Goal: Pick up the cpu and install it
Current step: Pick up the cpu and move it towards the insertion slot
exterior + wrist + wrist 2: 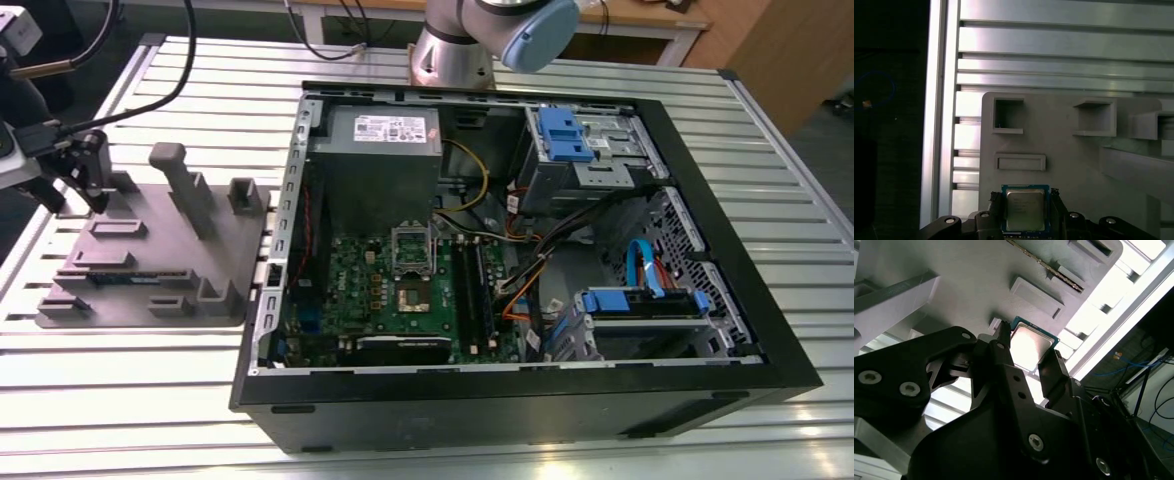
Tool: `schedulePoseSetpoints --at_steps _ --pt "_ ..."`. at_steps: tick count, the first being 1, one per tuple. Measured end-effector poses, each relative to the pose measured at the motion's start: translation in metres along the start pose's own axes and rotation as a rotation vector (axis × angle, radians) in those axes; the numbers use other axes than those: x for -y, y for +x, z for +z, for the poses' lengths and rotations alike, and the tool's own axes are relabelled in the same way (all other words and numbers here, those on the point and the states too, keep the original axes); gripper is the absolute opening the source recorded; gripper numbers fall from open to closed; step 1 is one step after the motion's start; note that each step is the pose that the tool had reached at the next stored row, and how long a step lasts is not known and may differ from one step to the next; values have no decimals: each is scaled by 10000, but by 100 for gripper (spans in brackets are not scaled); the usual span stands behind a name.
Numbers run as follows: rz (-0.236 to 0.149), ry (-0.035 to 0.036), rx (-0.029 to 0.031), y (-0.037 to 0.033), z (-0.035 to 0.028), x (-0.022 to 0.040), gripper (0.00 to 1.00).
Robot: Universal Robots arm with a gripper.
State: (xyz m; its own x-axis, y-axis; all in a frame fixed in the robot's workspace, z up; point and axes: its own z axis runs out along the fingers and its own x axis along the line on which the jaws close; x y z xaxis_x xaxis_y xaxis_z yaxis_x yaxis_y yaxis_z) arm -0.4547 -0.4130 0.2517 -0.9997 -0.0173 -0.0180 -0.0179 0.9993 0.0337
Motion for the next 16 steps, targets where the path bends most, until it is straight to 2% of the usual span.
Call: schedulePoseSetpoints --at_steps 16 --pt "0 -1 1 -1 -44 -1 47"
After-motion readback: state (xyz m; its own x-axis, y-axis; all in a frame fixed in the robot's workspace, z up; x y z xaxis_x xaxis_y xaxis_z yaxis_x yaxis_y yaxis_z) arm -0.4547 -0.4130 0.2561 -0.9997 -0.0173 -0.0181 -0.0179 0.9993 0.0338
